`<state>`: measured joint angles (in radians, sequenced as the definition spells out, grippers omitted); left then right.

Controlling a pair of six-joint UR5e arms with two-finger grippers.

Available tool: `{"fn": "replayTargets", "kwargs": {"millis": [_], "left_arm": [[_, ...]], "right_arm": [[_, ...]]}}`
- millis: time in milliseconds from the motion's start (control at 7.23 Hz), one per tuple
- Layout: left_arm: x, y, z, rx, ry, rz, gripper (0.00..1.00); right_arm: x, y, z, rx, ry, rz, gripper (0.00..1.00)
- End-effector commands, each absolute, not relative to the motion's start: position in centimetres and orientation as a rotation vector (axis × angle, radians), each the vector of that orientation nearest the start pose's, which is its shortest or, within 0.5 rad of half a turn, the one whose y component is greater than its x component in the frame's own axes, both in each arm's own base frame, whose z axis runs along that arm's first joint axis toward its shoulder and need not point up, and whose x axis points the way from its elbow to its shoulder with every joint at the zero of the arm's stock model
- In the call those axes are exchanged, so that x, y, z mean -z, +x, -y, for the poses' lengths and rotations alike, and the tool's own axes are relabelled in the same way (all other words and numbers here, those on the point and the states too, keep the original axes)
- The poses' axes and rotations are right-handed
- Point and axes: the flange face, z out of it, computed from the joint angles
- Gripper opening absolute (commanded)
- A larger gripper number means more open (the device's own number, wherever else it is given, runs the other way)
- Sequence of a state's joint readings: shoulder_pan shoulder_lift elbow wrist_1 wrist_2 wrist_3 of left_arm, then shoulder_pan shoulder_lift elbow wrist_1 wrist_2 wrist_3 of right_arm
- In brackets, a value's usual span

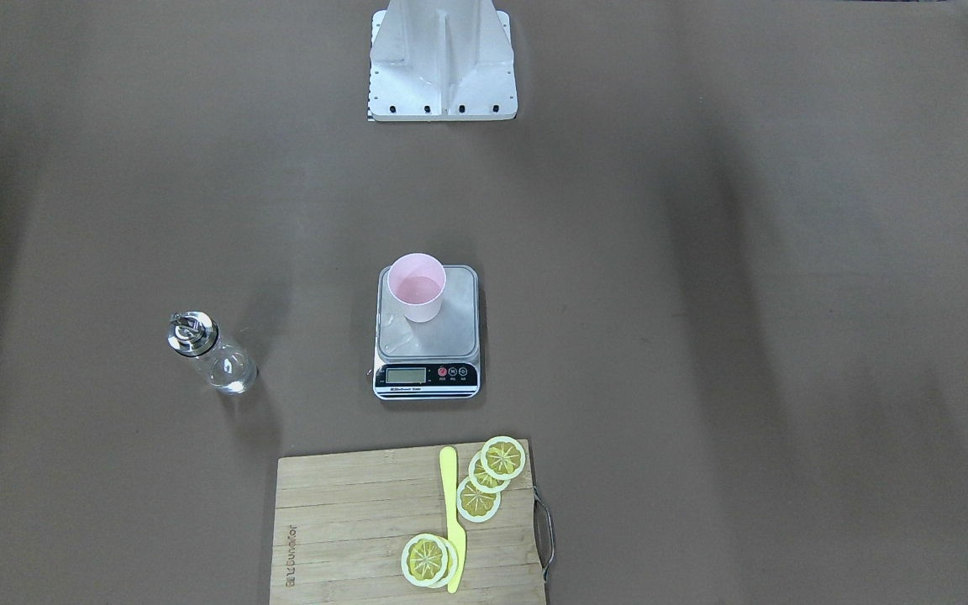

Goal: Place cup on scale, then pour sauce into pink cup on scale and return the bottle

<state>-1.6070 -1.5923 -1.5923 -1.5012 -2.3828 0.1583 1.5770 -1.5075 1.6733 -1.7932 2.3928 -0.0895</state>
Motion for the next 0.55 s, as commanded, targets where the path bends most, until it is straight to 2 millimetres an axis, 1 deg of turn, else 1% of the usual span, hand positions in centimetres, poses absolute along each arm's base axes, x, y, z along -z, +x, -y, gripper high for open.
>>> {"fn": "replayTargets", "kwargs": {"millis": [0,138,276,415], "left_arm": [[-64.07,-7.93,49.65,-0.107,0.058,-0.812,0.98],[-63.55,-7.93,49.63,-0.109,0.067,-0.811,0.98],[-63.61,-7.92,49.44,-0.109,0.068,-0.811,0.98],[-63.23,-7.9,48.91,-0.113,0.076,-0.81,0.98]], "right_arm": [[-59.59,6.32,50.76,0.054,-0.016,0.827,1.0],[-59.58,6.31,50.76,0.053,-0.016,0.828,1.0],[-59.51,6.32,50.82,0.053,-0.015,0.827,1.0],[-59.5,6.31,50.82,0.053,-0.015,0.828,1.0]]}}
